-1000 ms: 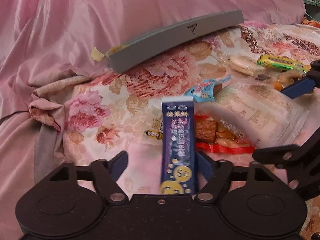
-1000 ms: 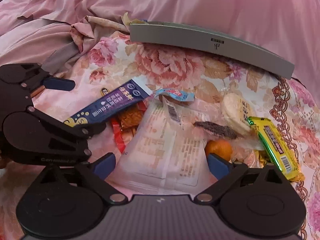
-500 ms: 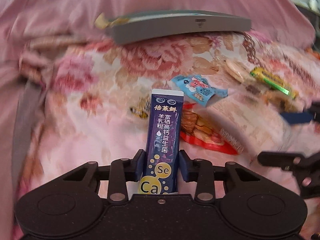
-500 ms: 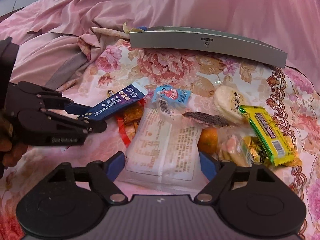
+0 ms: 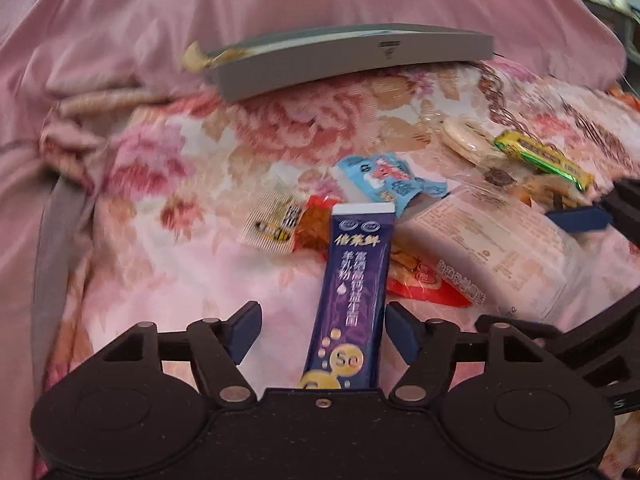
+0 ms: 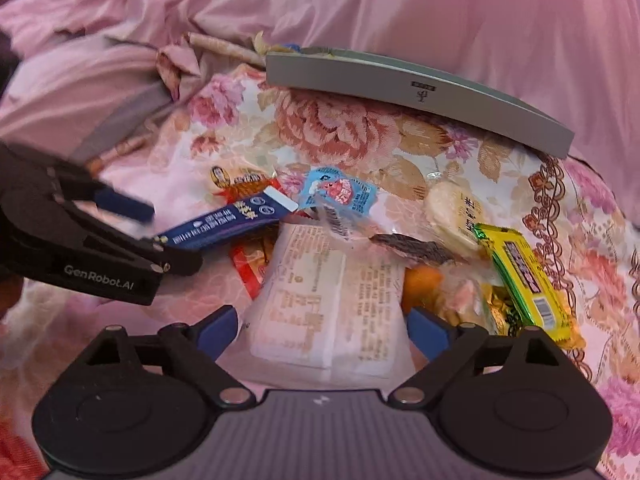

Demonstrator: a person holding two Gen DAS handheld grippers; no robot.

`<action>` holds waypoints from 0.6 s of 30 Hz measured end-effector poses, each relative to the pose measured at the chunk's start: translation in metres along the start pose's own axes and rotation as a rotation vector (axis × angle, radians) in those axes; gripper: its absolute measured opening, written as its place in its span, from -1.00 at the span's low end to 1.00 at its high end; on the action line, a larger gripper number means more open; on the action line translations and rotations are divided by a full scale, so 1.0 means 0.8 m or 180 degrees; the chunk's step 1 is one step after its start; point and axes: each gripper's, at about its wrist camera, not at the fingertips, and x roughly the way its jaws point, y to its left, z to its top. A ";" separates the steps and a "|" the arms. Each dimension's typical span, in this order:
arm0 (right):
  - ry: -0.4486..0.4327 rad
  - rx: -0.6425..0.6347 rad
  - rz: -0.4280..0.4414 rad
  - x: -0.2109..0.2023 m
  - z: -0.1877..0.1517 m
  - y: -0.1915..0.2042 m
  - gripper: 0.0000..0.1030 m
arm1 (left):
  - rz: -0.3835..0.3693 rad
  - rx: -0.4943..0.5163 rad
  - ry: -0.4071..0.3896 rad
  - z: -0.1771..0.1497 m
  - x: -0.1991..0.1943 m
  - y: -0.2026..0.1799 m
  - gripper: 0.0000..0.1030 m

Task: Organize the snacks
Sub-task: 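Lift the purple stick and bread packet and carry both toward the grey tray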

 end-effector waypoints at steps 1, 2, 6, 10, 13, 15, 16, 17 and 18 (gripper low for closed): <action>0.0012 -0.0046 -0.0044 0.004 0.000 0.005 0.86 | -0.0005 0.0088 -0.0015 0.000 0.002 -0.003 0.37; 0.0014 -0.0078 -0.0075 0.008 0.000 0.009 0.90 | -0.0016 0.0170 -0.0018 0.001 0.004 -0.007 0.37; 0.0015 -0.0151 -0.0185 0.022 0.002 0.018 0.94 | -0.0057 0.0229 0.0031 0.001 0.014 -0.006 0.33; 0.0049 -0.0007 -0.0121 0.031 0.000 0.013 0.93 | -0.0177 0.0062 0.0065 0.001 0.017 0.005 0.10; 0.0052 0.0081 -0.0061 0.032 0.000 0.005 0.81 | -0.0249 0.0006 0.0078 0.001 0.016 0.005 -0.17; 0.0034 0.0117 -0.0047 0.030 -0.003 0.002 0.68 | -0.0271 -0.0004 0.0100 0.001 0.015 0.004 -0.23; 0.0029 0.0126 -0.0038 0.029 -0.003 0.001 0.65 | -0.0264 -0.0014 0.0110 0.002 0.015 0.003 -0.24; 0.0026 0.0126 -0.0040 0.028 -0.004 0.000 0.61 | -0.0261 -0.0047 0.0128 0.002 0.013 0.003 -0.25; 0.0026 0.0121 -0.0029 0.026 -0.005 -0.001 0.60 | -0.0268 -0.0106 0.0151 0.002 0.012 0.004 -0.26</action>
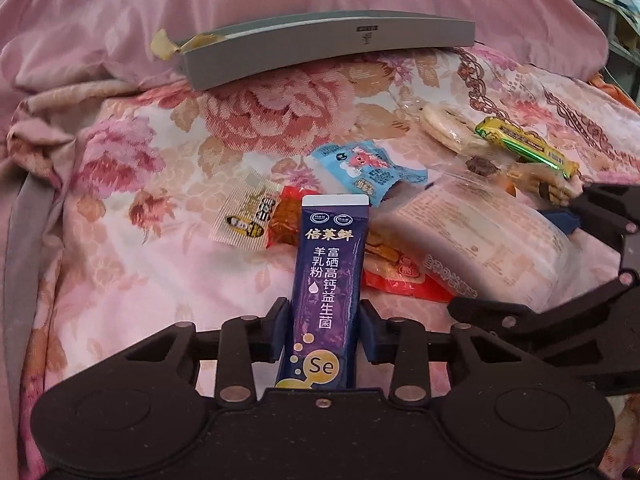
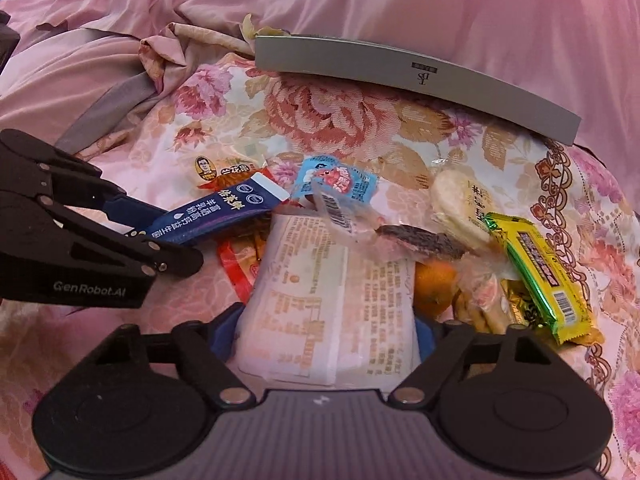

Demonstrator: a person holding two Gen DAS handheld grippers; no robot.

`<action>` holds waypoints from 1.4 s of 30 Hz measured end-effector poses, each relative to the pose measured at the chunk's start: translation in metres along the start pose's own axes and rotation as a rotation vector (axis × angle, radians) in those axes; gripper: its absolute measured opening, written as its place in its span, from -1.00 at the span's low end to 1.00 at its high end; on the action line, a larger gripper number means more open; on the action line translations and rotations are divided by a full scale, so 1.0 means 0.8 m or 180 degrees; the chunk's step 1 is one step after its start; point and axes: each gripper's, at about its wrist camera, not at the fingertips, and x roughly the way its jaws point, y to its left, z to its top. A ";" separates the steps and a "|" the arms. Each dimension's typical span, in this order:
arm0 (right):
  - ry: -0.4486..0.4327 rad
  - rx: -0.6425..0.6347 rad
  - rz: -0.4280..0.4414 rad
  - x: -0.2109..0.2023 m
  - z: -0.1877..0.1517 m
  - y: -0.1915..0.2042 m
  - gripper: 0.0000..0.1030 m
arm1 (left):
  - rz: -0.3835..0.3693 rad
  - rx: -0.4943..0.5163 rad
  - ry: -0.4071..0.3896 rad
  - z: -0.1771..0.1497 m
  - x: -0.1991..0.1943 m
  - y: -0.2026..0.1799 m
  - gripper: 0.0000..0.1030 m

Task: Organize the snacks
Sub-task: 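Lift the purple stick and bread packet and carry both toward the grey tray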

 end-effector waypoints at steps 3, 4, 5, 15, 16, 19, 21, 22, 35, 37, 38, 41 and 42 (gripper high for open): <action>0.0013 -0.0012 0.0063 -0.008 -0.004 -0.001 0.58 | -0.0031 -0.0212 0.0049 -0.002 -0.010 0.004 -0.28; 0.0013 -0.0029 0.0096 -0.013 -0.006 -0.001 0.58 | -0.0030 -0.0277 0.0068 -0.004 -0.014 0.004 -0.28; 0.0012 -0.0060 0.0129 -0.017 -0.009 -0.001 0.57 | -0.0026 -0.0327 0.0085 -0.006 -0.017 0.003 -0.29; -0.0123 -0.0534 0.0159 -0.061 -0.035 0.005 0.55 | 0.0044 -0.0480 0.0077 -0.021 -0.038 -0.022 -0.32; -0.0151 -0.0604 0.0136 -0.063 -0.036 0.007 0.54 | 0.0064 -0.0485 0.0069 -0.022 -0.039 -0.024 -0.33; -0.0265 -0.0856 0.0024 -0.071 -0.042 0.017 0.53 | 0.0205 -0.0459 0.0045 -0.026 -0.041 -0.031 -0.33; -0.0358 -0.1069 -0.0073 -0.076 -0.046 0.026 0.53 | 0.0297 -0.0433 -0.0007 -0.028 -0.044 -0.036 -0.34; -0.0398 -0.1153 -0.0107 -0.078 -0.048 0.030 0.53 | 0.0328 -0.0413 -0.0038 -0.028 -0.046 -0.038 -0.34; -0.0745 -0.1619 -0.0347 -0.094 -0.053 0.044 0.49 | 0.0463 -0.0505 -0.0397 -0.027 -0.062 -0.046 -0.34; -0.0665 -0.1577 -0.0296 -0.090 -0.054 0.043 0.47 | 0.0444 -0.0520 -0.0368 -0.028 -0.060 -0.046 -0.34; -0.0632 -0.1527 -0.0286 -0.089 -0.054 0.042 0.47 | 0.0440 -0.0518 -0.0364 -0.029 -0.059 -0.047 -0.34; -0.0502 -0.1294 -0.0216 -0.085 -0.048 0.031 0.44 | 0.0430 -0.0518 -0.0365 -0.030 -0.059 -0.047 -0.34; -0.0445 -0.1201 -0.0190 -0.084 -0.046 0.027 0.43 | 0.0424 -0.0521 -0.0364 -0.030 -0.059 -0.046 -0.34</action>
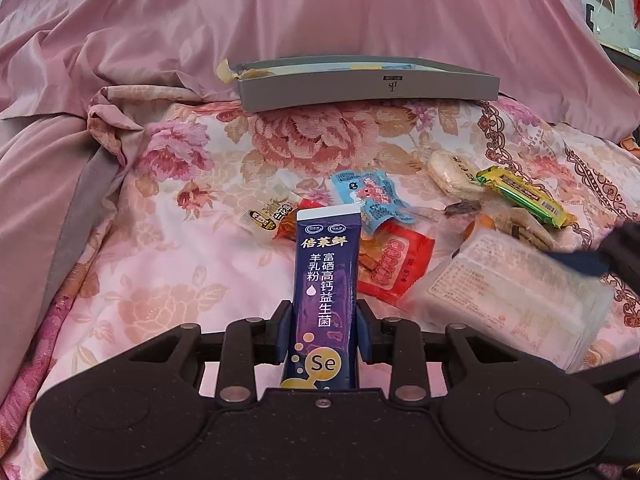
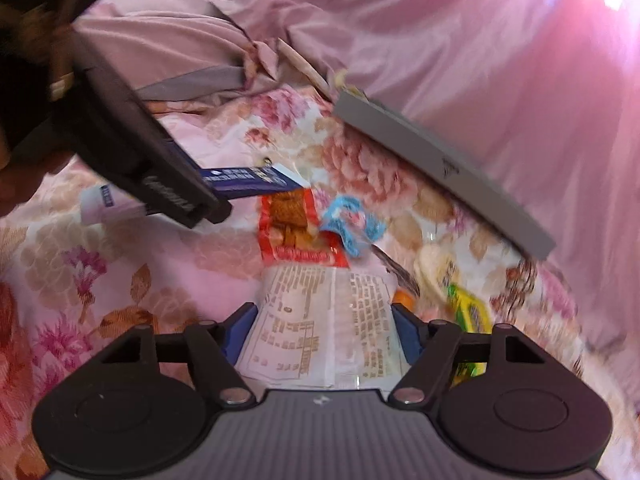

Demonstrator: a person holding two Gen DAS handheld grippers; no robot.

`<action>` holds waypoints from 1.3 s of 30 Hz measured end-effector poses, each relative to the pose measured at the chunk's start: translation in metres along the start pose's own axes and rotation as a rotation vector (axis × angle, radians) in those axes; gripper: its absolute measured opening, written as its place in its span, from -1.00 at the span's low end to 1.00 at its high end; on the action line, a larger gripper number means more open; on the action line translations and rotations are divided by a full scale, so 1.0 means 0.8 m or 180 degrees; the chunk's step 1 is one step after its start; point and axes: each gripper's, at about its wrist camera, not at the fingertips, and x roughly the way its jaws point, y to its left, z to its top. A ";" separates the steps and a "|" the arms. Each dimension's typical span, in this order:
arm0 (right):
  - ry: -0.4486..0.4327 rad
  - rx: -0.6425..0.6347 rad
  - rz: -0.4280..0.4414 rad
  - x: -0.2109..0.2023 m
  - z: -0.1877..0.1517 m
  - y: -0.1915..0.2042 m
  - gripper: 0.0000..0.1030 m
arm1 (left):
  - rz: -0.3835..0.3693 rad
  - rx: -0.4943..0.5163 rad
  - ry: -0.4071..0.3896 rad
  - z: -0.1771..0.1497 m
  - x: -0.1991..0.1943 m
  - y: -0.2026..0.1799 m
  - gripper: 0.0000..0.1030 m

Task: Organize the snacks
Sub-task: 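Lift the purple stick and bread packet and carry both toward the grey tray, then lower the purple stick and bread packet into the tray and open both tools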

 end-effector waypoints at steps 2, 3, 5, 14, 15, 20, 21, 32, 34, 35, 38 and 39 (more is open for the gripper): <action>0.0210 0.0350 0.0152 0.008 0.000 -0.015 0.43 | -0.0010 -0.0003 0.0004 -0.001 0.000 0.000 -0.33; 0.0347 0.0582 0.0280 0.015 -0.002 -0.025 0.44 | -0.0015 0.0000 0.0008 -0.001 0.000 0.000 -0.33; 0.0457 0.0995 0.0461 0.026 -0.006 -0.047 0.50 | -0.0017 0.0004 0.0012 -0.002 0.001 -0.001 -0.33; 0.0401 0.1180 0.0581 0.044 -0.013 -0.056 0.38 | -0.0003 -0.0066 -0.0037 0.000 0.000 0.003 -0.33; 0.0361 0.1103 0.0549 0.041 -0.014 -0.052 0.37 | -0.0001 -0.0085 -0.0052 0.000 -0.002 0.004 -0.33; 0.0132 0.0668 0.0386 0.018 -0.010 -0.030 0.36 | 0.0020 -0.0198 -0.0177 0.004 -0.011 0.011 -0.33; 0.0074 0.0603 0.0368 0.012 -0.009 -0.028 0.36 | 0.0026 -0.0226 -0.0207 0.007 -0.013 0.012 -0.33; -0.0390 0.0557 0.0348 -0.006 0.060 -0.081 0.37 | 0.0134 -0.0416 -0.0543 0.096 -0.018 0.037 -0.33; -0.0425 0.0566 0.0326 0.005 0.078 -0.101 0.37 | 0.0149 -0.0410 -0.0624 0.123 -0.014 0.040 -0.33; -0.0437 0.0580 0.0318 0.011 0.087 -0.112 0.37 | 0.0153 -0.0413 -0.0656 0.136 -0.010 0.043 -0.33; -0.0472 0.0577 0.0259 0.033 0.114 -0.142 0.37 | 0.0175 -0.0404 -0.0727 0.182 0.009 0.049 -0.33; -0.0482 0.0563 0.0227 0.043 0.123 -0.152 0.37 | 0.0178 -0.0400 -0.0743 0.196 0.017 0.051 -0.33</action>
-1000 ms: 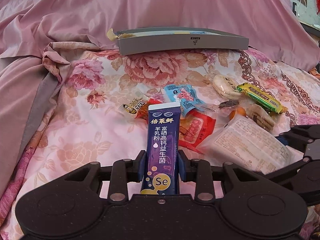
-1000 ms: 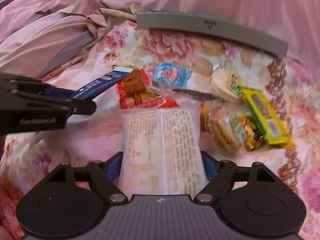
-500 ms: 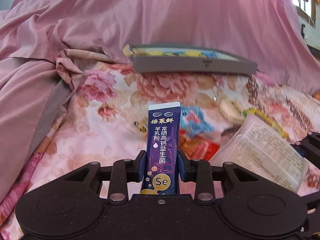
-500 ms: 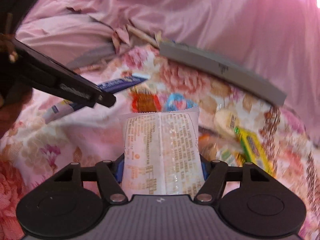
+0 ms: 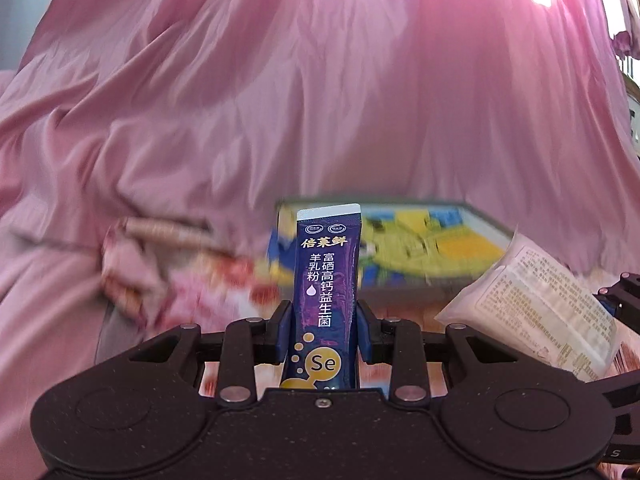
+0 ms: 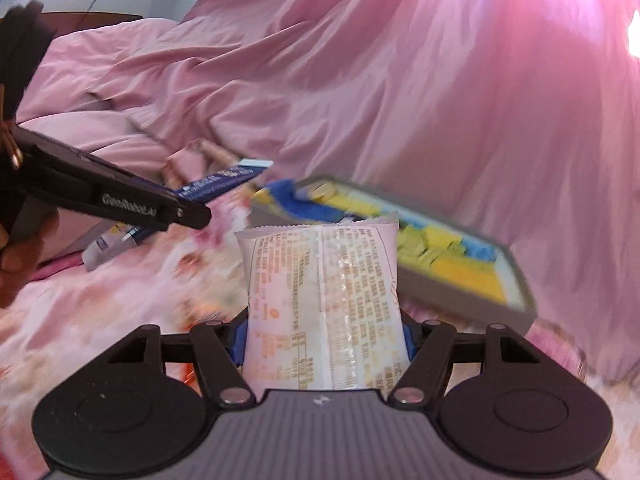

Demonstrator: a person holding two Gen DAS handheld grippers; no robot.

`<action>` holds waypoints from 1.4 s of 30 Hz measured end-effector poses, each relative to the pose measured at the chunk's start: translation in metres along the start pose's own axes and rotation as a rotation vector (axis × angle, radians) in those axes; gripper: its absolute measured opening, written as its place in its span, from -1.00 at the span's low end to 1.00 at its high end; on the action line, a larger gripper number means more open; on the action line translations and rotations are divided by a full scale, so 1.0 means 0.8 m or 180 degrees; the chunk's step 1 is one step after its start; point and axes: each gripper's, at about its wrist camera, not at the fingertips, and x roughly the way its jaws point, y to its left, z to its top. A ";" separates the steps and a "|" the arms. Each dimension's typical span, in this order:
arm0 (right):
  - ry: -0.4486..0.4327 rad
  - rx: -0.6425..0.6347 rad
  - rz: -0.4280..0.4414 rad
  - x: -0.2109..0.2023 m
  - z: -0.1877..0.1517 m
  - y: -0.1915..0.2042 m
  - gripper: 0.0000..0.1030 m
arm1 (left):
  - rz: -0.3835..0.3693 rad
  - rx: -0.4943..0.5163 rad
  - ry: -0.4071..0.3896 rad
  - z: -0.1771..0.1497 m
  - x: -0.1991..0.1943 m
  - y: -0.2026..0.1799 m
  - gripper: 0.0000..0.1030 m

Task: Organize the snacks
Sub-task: 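Lower the purple stick and bread packet into the tray and open both tools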

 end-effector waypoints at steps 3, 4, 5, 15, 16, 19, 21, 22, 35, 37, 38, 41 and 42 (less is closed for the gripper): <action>-0.0015 0.0052 -0.0049 0.033 0.024 -0.027 0.37 | -0.0007 -0.0028 -0.0021 0.035 0.040 -0.001 -0.33; -0.0028 0.0069 -0.0071 0.044 0.032 -0.036 0.37 | -0.0016 -0.0041 -0.0020 0.043 0.053 -0.001 -0.33; -0.0039 0.0078 -0.0089 0.053 0.038 -0.042 0.37 | -0.0023 -0.0051 -0.0012 0.050 0.067 -0.002 -0.33; 0.0053 0.0436 -0.0135 0.173 0.084 -0.121 0.37 | 0.0005 -0.0250 0.0299 0.080 0.191 -0.009 -0.33; 0.0078 0.0487 -0.0131 0.183 0.084 -0.126 0.37 | 0.0008 -0.0269 0.0334 0.080 0.199 -0.009 -0.33; 0.0159 0.0616 -0.0132 0.212 0.081 -0.140 0.37 | 0.0032 -0.0280 0.0435 0.077 0.218 -0.009 -0.33; 0.0225 0.0692 -0.0127 0.228 0.075 -0.146 0.37 | 0.0055 -0.0259 0.0507 0.074 0.229 -0.012 -0.33; 0.0271 0.0739 -0.0116 0.237 0.073 -0.147 0.37 | 0.0068 -0.0253 0.0540 0.073 0.233 -0.013 -0.33; 0.0536 0.1089 -0.0026 0.257 0.040 -0.161 0.50 | 0.0137 -0.0173 0.0551 0.063 0.237 -0.021 0.35; 0.0481 0.1097 -0.0011 0.250 0.042 -0.161 0.64 | 0.0120 -0.0183 0.0486 0.066 0.226 -0.022 0.50; 0.0447 0.1091 -0.0009 0.245 0.044 -0.161 0.70 | 0.0086 -0.0181 0.0416 0.068 0.220 -0.022 0.60; 0.0323 0.1055 -0.0056 0.226 0.049 -0.159 0.80 | 0.0075 -0.0218 0.0207 0.075 0.193 -0.019 0.80; 0.0267 0.1058 -0.0085 0.218 0.051 -0.159 0.85 | 0.0075 -0.0238 0.0127 0.078 0.182 -0.018 0.85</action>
